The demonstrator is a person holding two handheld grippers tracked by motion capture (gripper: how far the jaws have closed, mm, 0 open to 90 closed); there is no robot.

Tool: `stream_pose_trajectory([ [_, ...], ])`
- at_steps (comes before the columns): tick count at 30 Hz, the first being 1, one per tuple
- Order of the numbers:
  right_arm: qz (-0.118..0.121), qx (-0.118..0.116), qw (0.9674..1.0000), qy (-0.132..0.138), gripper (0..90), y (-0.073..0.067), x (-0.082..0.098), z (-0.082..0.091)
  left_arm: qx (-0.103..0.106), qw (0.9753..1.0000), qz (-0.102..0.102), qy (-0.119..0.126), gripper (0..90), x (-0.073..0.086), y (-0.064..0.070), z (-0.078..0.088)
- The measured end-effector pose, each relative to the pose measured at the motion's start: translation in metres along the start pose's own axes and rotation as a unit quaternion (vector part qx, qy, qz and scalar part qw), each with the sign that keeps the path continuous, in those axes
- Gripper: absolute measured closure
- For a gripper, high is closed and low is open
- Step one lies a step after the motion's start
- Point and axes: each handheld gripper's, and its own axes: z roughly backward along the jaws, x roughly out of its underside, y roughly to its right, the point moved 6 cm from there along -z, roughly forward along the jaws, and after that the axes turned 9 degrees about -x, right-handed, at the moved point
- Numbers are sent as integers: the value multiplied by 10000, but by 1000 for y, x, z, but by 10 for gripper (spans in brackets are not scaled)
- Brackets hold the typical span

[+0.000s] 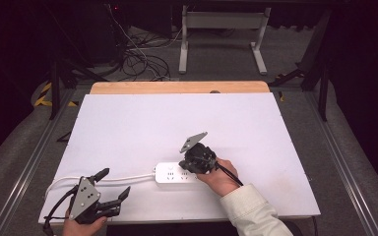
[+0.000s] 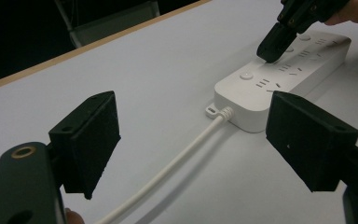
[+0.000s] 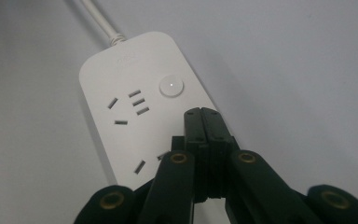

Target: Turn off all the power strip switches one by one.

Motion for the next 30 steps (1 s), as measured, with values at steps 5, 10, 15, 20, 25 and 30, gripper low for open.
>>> stream_pose_trajectory([
  [5, 30, 28, 10000, -26, 900, 0, 1, -1, -8, 10000, -5, 7, 182, 0, 0, 0],
  [10, 16, 10, 10000, -18, 900, 0, 2, -1, -7, 10000, -10, 2, 181, 0, 0, 0],
  [15, 19, 28, 10000, -20, 900, -1, 2, -1, 0, 10000, -39, -4, 181, 0, 1, 0],
  [20, 25, 50, 10000, -7, 900, -2, 2, -2, -11, 10000, -42, -14, 181, 0, 1, 0],
  [25, -2, 97, 10000, -24, 900, 0, 3, -3, -24, 10000, -58, -6, 181, 0, 1, 0],
  [30, 33, 91, 9999, 63, 900, -1, 3, -2, -22, 10000, -41, -16, 181, 0, 0, 0],
])
